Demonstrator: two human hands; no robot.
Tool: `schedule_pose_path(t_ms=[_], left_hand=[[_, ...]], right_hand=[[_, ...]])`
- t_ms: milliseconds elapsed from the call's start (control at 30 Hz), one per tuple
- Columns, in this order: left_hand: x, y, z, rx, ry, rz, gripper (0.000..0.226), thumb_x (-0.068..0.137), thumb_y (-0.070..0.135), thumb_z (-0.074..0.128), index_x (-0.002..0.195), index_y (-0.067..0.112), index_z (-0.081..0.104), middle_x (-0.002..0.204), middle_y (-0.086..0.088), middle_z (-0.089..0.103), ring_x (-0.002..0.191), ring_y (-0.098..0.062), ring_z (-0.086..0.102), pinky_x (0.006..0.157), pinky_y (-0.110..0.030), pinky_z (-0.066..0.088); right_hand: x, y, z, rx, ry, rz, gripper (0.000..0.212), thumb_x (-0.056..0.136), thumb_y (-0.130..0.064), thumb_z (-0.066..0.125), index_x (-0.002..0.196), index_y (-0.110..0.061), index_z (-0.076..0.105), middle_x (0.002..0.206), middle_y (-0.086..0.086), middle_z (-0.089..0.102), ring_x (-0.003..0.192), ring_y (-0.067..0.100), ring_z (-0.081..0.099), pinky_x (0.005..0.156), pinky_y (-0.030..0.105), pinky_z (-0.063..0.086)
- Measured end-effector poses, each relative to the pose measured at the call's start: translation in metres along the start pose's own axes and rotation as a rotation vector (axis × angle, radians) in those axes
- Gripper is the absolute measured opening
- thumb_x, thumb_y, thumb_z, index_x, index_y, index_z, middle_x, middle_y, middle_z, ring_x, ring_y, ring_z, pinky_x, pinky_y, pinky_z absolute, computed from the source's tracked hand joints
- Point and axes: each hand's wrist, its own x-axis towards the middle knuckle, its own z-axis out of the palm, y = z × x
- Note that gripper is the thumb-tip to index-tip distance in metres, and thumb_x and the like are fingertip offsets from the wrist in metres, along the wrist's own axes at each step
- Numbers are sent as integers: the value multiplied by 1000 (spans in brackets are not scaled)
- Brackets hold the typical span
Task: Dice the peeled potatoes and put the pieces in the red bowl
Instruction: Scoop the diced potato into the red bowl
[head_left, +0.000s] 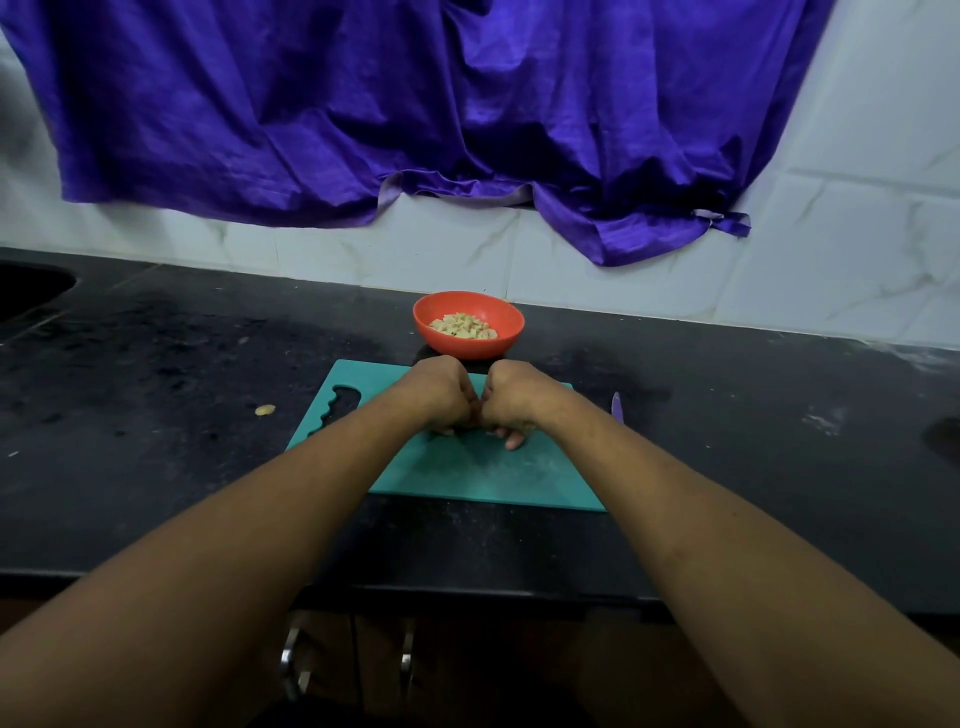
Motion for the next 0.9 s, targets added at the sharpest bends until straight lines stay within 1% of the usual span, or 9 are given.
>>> schedule_pose_path(t_ms=[133,267,367,433,533,633,800,867,900], left_hand=[[-3,-6,-2,-153,-9,-14,9,88,2,75,94,6,80,97,-12,77,91,-25,75,80,-36,64],[-7,-13,-1,-390,-33,-16,8,90,-2,72,97,-1,75,87,-13,74,75,-15,69,72,-28,63],[-7,-10,0,-508,20,20,5,91,-1,72,92,2,75,82,-11,75,70,-14,69,65,-25,62],[-5,-8,-1,-517,74,83,7,91,3,74,87,6,78,83,-11,77,73,-18,72,64,-28,62],[-5,-3,-1,-389,114,174,6,87,11,80,82,14,81,83,-6,79,76,-22,70,69,-34,59],[-9,3,1,-344,130,214,7,83,8,83,82,13,79,79,0,77,75,-11,69,65,-24,52],[-14,3,-5,-551,181,173,11,86,8,80,88,13,70,83,-3,69,79,-15,65,68,-30,55],[-14,-3,-9,-516,196,183,10,89,5,77,89,13,70,84,-2,68,80,-16,63,70,-32,56],[-13,-6,-9,-473,187,188,11,89,4,76,89,14,71,85,-2,69,81,-17,64,73,-33,57]], right_hand=[[0,6,2,186,3,30,15,88,-1,72,102,5,70,81,19,74,65,24,72,69,41,65],[-5,20,0,615,-39,65,26,88,8,71,113,12,64,79,21,70,62,21,70,65,39,65],[-11,27,-1,995,-94,83,24,91,13,59,115,17,61,82,25,71,71,29,73,67,39,65],[-15,29,-2,1238,-148,100,21,95,12,49,110,14,63,86,23,72,79,31,74,69,38,65],[-20,29,-3,1478,-176,153,23,99,6,41,104,12,62,79,20,72,82,32,71,63,38,65],[-27,25,-3,1546,-189,170,21,105,-1,43,109,11,60,79,19,72,80,32,70,59,38,64],[-24,35,-11,1609,-194,185,19,100,4,51,112,9,65,77,16,70,75,22,69,59,32,63],[-19,44,-15,1507,-184,194,18,99,3,52,111,6,65,77,12,66,69,18,66,55,28,60],[-17,48,-16,1369,-170,184,13,99,1,55,106,3,66,74,9,63,64,15,62,51,25,56]])
